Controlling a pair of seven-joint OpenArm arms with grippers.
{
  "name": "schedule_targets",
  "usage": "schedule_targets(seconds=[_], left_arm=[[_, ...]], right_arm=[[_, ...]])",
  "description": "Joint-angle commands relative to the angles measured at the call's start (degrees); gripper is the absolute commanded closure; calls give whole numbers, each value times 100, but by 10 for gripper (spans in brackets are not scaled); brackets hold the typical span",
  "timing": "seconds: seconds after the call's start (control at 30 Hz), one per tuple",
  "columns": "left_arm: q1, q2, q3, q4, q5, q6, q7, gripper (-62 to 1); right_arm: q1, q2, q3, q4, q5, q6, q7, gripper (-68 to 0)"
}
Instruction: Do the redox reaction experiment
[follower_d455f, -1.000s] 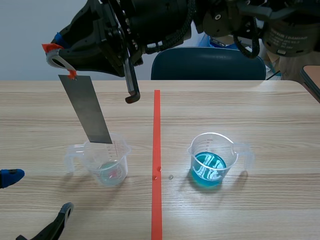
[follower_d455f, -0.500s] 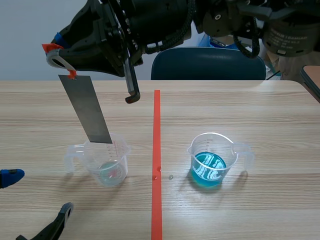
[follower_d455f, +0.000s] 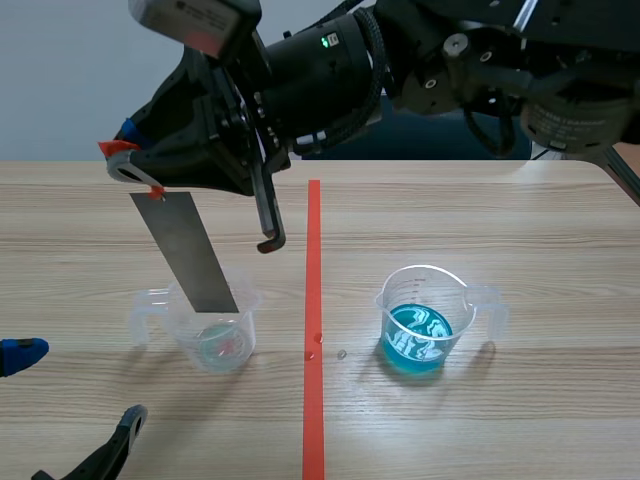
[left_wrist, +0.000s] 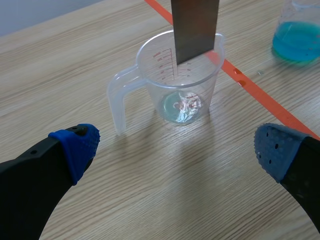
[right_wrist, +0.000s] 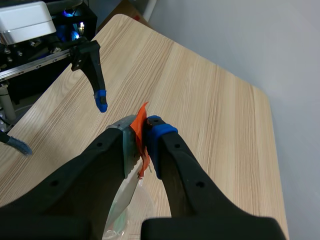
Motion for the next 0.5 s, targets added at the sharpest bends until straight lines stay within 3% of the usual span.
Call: schedule_targets(seconds=[0.0, 0.2, 0.47], left_arm=[[-17, 0, -7, 105, -15, 13, -83, -623], [-17, 0, -7, 105, -15, 15, -85, -623], [-17, 0, -7, 105, -15, 13, -85, -623]], right_arm=[[44, -118, 50, 28, -15, -22, 76, -8], [-236, -367, 50, -275, -476, -94, 70, -8], [-459, -675, 50, -828, -1272, -382, 367, -8]])
